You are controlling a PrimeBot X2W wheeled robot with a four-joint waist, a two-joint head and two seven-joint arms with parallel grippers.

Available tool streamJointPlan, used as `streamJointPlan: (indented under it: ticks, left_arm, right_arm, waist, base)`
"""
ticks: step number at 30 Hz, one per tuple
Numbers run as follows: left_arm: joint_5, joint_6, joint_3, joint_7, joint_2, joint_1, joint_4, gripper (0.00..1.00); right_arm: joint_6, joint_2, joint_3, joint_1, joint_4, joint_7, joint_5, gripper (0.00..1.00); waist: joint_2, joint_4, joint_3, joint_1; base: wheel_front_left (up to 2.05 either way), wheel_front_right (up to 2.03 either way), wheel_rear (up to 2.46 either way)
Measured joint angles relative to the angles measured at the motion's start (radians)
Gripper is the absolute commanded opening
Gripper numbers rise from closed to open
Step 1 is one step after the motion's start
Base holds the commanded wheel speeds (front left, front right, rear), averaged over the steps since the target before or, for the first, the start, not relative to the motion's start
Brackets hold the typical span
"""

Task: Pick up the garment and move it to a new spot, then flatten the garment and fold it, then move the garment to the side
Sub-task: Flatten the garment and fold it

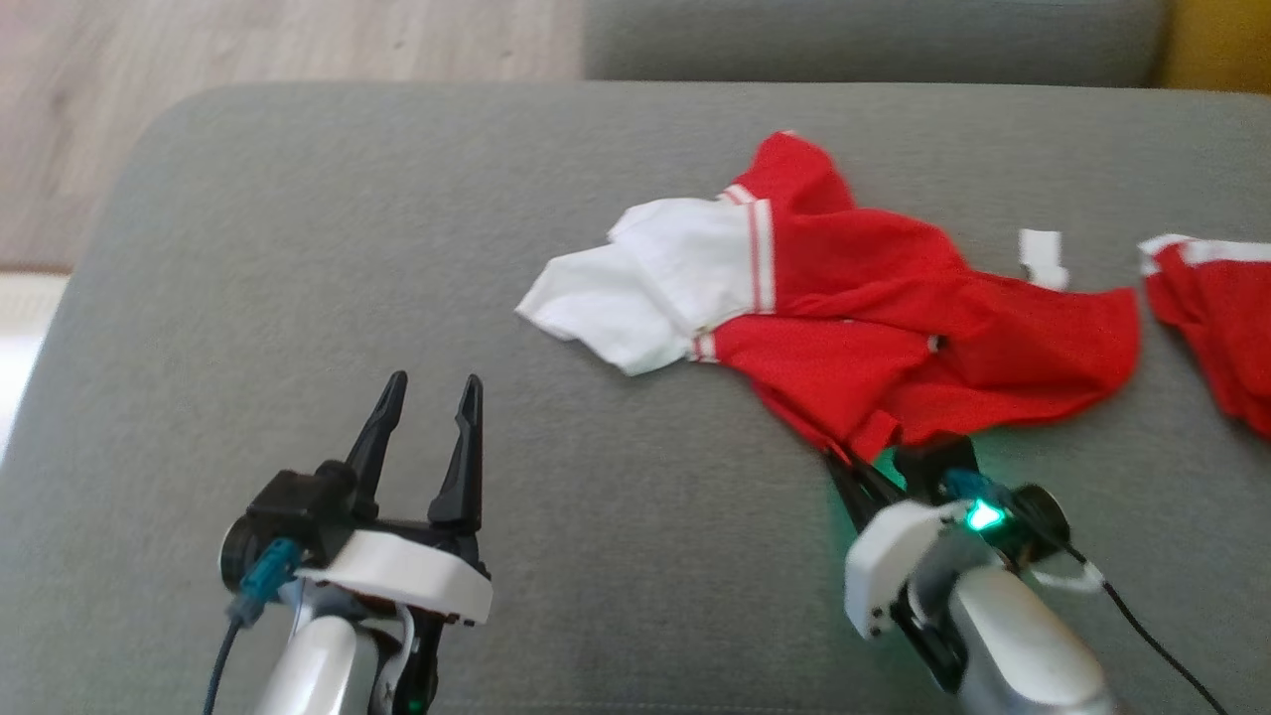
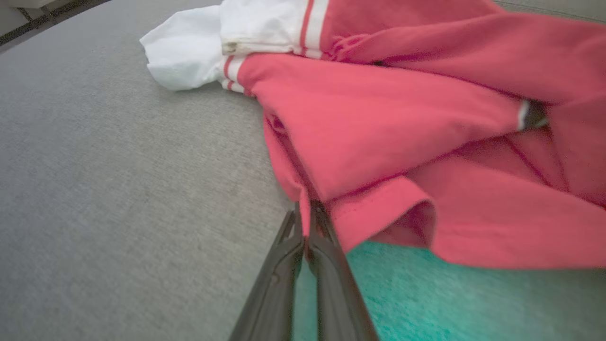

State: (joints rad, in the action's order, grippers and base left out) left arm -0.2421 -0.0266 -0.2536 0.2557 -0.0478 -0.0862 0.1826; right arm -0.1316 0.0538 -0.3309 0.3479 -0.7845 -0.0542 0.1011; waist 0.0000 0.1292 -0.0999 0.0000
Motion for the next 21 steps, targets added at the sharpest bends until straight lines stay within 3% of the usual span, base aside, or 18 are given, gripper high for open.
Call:
streamJointPlan:
  ticks: [4, 13, 20, 21]
  left_arm:
    - [0.0, 0.001, 0.006, 0.0, 0.0, 0.006, -0.001, 1.0]
    - [-0.021, 0.014, -0.003, 0.0, 0.0, 0.037, -0.005, 1.0]
    - [-0.025, 0.019, -0.01, 0.0, 0.0, 0.038, -0.007, 1.0]
    - [-0.025, 0.019, -0.01, 0.0, 0.0, 0.039, -0.007, 1.0]
  right_arm:
    - [0.0, 0.034, 0.034, -0.069, 0.038, 0.002, -0.007, 0.0]
    - [0.0, 0.201, 0.172, -0.272, 0.236, 0.108, 0.005, 0.0]
    - [0.0, 0.205, 0.28, -0.381, 0.358, 0.179, 0.004, 0.0]
    - [0.0, 0.196, 0.291, -0.386, 0.375, 0.179, -0.002, 0.38]
  waist:
    - [0.0, -0.051, 0.024, 0.0]
    - [0.0, -0.145, 0.076, 0.0]
    - [0.0, -0.157, 0.094, 0.0]
    - [0.0, -0.155, 0.095, 0.0]
  base:
    - [0.0, 0.0, 0.0]
    - [0.0, 0.0, 0.0]
    - [0.0, 0.0, 0.0]
    - [0.0, 0.0, 0.0]
